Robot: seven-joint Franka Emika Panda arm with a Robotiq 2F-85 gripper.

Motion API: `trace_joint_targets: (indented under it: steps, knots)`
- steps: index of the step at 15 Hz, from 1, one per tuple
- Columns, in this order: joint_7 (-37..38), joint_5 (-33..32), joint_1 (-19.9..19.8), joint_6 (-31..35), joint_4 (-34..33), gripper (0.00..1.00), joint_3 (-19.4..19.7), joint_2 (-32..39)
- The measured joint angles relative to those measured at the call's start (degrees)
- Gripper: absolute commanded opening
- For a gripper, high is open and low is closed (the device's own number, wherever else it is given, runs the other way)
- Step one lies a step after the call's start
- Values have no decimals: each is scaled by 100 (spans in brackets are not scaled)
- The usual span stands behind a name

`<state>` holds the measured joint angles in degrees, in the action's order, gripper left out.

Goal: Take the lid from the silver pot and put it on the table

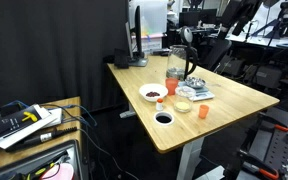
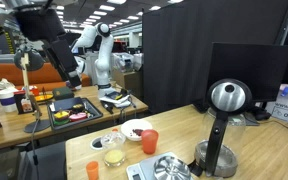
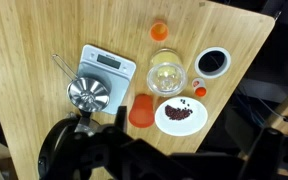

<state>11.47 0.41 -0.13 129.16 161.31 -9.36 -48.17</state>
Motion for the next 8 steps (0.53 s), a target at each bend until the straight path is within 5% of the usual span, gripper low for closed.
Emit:
trace_joint_targets:
  steps: [8]
  knots:
    - [-68, -4, -3, -12, -29, 100, 91, 152]
